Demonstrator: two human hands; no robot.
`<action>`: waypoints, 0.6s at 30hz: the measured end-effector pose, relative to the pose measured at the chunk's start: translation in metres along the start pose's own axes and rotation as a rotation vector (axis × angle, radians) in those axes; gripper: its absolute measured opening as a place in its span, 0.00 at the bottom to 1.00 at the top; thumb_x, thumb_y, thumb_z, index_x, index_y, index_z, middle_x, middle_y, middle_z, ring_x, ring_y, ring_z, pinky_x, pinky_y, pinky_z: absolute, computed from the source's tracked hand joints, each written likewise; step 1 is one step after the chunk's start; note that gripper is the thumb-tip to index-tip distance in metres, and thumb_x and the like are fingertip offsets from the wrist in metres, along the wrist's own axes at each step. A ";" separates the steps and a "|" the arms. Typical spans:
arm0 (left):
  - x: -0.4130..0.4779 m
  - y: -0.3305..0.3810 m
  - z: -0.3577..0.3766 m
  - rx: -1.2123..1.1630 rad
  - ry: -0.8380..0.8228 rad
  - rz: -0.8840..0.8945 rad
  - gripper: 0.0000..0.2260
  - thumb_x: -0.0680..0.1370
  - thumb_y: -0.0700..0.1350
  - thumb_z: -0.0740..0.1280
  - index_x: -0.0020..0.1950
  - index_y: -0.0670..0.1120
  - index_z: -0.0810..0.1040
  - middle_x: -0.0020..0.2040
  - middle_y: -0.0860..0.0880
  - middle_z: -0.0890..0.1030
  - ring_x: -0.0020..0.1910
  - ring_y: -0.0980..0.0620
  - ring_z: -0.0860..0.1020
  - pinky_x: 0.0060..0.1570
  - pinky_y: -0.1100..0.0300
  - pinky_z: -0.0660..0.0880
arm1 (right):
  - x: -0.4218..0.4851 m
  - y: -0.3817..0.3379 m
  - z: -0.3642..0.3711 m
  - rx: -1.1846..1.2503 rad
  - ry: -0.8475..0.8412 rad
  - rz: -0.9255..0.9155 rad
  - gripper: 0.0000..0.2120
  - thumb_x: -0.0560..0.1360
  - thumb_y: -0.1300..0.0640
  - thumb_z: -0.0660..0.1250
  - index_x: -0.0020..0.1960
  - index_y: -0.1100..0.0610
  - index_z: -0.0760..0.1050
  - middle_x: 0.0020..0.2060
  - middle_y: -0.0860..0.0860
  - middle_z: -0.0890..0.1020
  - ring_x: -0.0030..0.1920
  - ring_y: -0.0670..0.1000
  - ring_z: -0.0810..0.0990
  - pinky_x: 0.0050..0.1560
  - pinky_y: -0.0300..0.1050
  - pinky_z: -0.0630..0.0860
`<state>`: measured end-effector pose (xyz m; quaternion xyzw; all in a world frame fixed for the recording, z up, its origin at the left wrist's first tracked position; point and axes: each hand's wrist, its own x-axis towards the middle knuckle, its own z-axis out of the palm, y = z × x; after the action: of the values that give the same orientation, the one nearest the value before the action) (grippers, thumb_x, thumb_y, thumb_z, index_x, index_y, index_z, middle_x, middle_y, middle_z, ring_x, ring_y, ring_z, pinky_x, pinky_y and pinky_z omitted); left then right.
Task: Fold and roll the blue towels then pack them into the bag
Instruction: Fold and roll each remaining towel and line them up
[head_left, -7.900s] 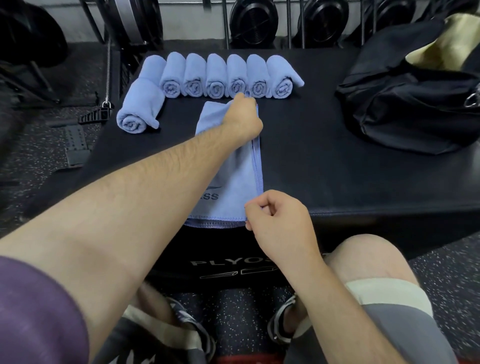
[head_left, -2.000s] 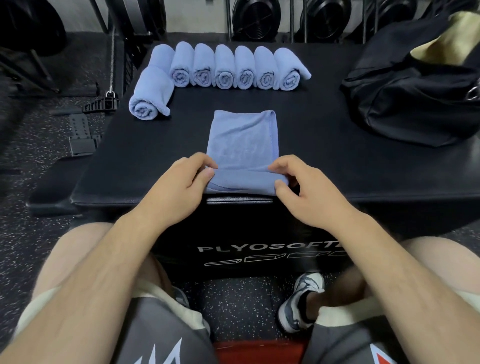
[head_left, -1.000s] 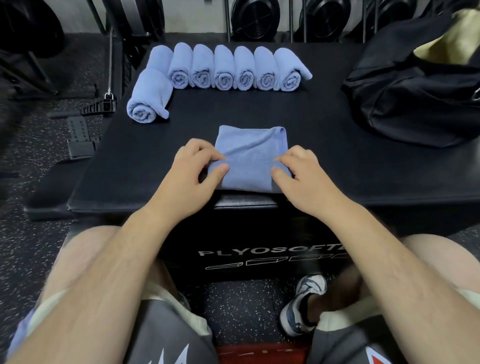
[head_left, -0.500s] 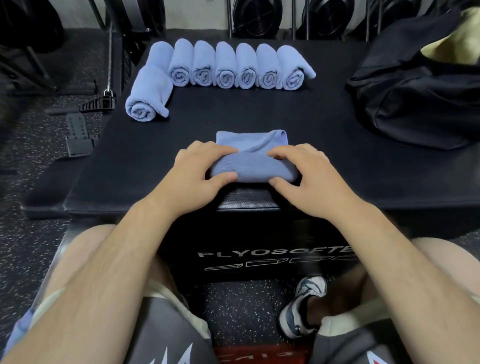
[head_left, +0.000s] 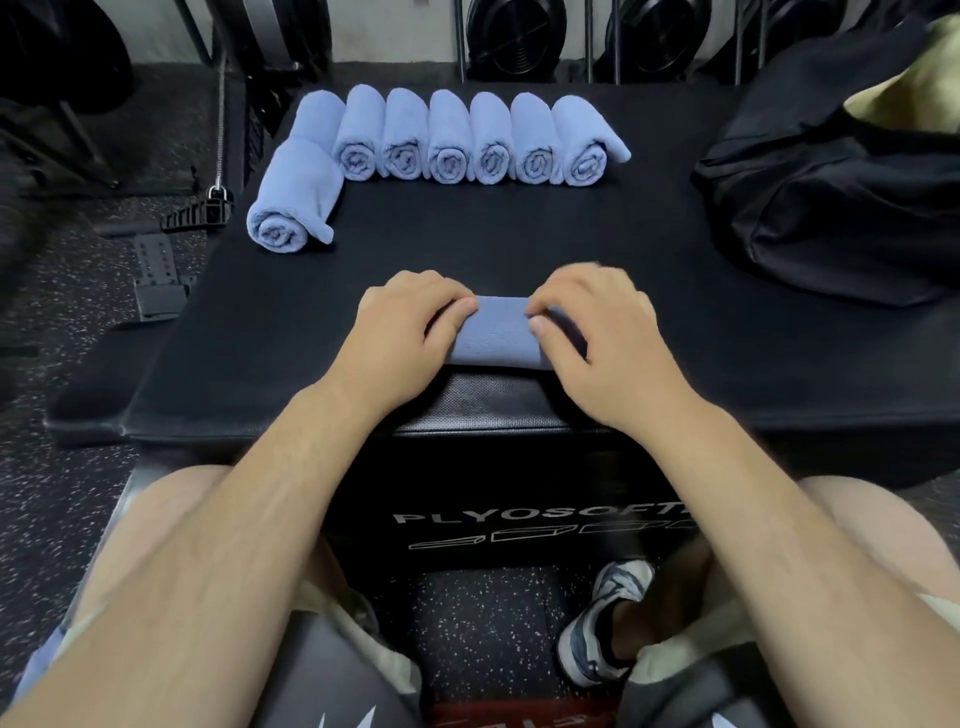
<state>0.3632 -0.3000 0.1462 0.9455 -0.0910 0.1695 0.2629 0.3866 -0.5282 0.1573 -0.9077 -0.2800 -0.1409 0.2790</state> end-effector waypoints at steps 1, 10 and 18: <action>0.006 -0.002 0.000 0.001 -0.030 -0.017 0.10 0.85 0.50 0.59 0.55 0.53 0.81 0.50 0.57 0.80 0.54 0.52 0.73 0.56 0.52 0.65 | 0.001 0.002 -0.001 -0.034 -0.042 -0.023 0.11 0.78 0.45 0.68 0.59 0.45 0.77 0.60 0.39 0.75 0.63 0.47 0.69 0.62 0.52 0.66; 0.009 -0.005 -0.005 -0.151 -0.065 0.209 0.20 0.74 0.49 0.77 0.64 0.49 0.79 0.63 0.52 0.77 0.65 0.54 0.73 0.69 0.59 0.66 | 0.025 0.028 0.003 0.135 -0.193 0.084 0.19 0.72 0.34 0.68 0.59 0.40 0.78 0.60 0.36 0.70 0.66 0.43 0.64 0.71 0.52 0.63; 0.030 -0.014 -0.004 -0.326 -0.177 -0.047 0.24 0.71 0.47 0.80 0.64 0.57 0.78 0.60 0.57 0.78 0.59 0.60 0.76 0.62 0.59 0.72 | 0.036 0.029 0.000 0.193 -0.204 0.070 0.32 0.70 0.39 0.76 0.70 0.39 0.67 0.61 0.39 0.75 0.63 0.44 0.70 0.68 0.48 0.68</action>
<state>0.3936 -0.2889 0.1543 0.9033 -0.1181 0.0626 0.4077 0.4327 -0.5332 0.1598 -0.8955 -0.2872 -0.0108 0.3397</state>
